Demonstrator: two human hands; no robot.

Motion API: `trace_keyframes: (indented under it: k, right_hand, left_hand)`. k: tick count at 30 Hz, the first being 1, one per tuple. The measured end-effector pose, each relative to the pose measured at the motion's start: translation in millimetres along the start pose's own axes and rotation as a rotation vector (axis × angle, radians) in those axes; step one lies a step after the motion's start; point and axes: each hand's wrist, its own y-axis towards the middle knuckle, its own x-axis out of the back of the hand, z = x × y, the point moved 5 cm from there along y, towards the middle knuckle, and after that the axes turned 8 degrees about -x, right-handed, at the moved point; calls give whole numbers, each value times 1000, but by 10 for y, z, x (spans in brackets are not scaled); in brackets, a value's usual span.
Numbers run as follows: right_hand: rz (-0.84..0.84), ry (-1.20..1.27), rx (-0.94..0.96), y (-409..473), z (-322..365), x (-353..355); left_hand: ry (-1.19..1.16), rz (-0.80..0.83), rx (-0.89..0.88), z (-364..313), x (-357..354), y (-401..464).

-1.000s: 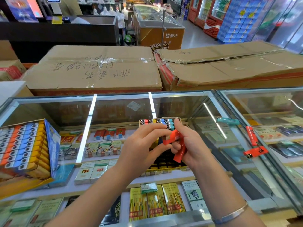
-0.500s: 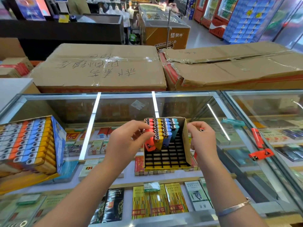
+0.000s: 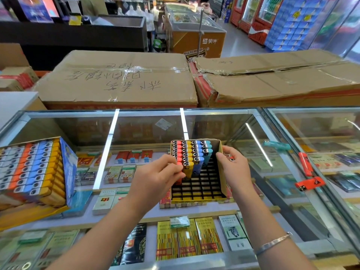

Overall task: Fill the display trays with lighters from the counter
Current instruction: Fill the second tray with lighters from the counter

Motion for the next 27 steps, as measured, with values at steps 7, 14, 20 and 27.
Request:
trace_keyframes:
  k: [7,14,20,27]
  right_hand:
    - [10,6,6,-20,15,7]
    - [-30,42,-61,-36,-15,48]
    - [-8,433,-206,-93,52,200]
    - [309,767,-286,-192,249,161]
  left_hand:
    - [-33,-41,9,19,-26,-67]
    - [-65,-26,110,5,-63,-240]
    - [-130,-53,204,-18,15,-121]
    - [-168,-134,237,-109,71,167]
